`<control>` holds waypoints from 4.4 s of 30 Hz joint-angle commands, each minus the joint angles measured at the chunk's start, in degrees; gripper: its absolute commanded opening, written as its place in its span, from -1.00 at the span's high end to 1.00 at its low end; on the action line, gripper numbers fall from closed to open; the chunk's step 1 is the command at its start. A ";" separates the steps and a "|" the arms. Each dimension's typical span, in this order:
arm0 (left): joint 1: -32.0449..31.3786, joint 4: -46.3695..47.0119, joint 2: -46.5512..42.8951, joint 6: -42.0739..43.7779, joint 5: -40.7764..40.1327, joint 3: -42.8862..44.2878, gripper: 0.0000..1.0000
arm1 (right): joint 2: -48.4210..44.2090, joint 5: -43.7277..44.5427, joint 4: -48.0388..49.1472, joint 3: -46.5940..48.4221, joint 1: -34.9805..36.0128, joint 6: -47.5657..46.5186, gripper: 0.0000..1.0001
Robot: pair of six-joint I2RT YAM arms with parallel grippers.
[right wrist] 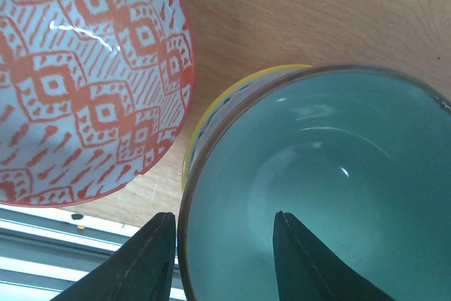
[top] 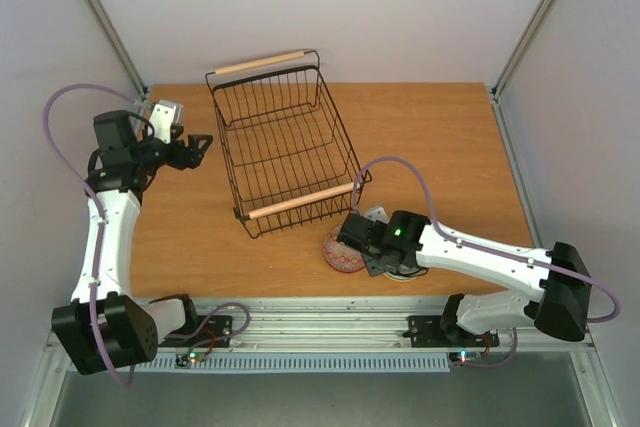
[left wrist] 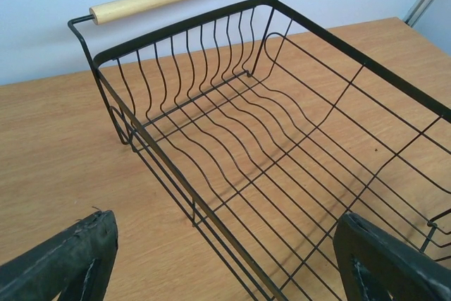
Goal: Load the bowls into the dish rack
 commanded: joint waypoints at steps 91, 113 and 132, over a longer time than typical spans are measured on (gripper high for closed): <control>-0.10 1.80 -0.19 -0.58 2.86 -2.55 -0.65 | 7.20 25.98 -18.00 23.43 7.93 0.02 0.97; -18.39 -44.33 22.52 6.15 0.59 38.33 -0.52 | 33.38 17.74 10.63 57.70 8.71 -45.32 0.97; -32.31 -50.61 29.52 10.51 -10.93 42.63 -0.33 | 41.27 16.26 9.56 64.41 8.71 -47.52 0.97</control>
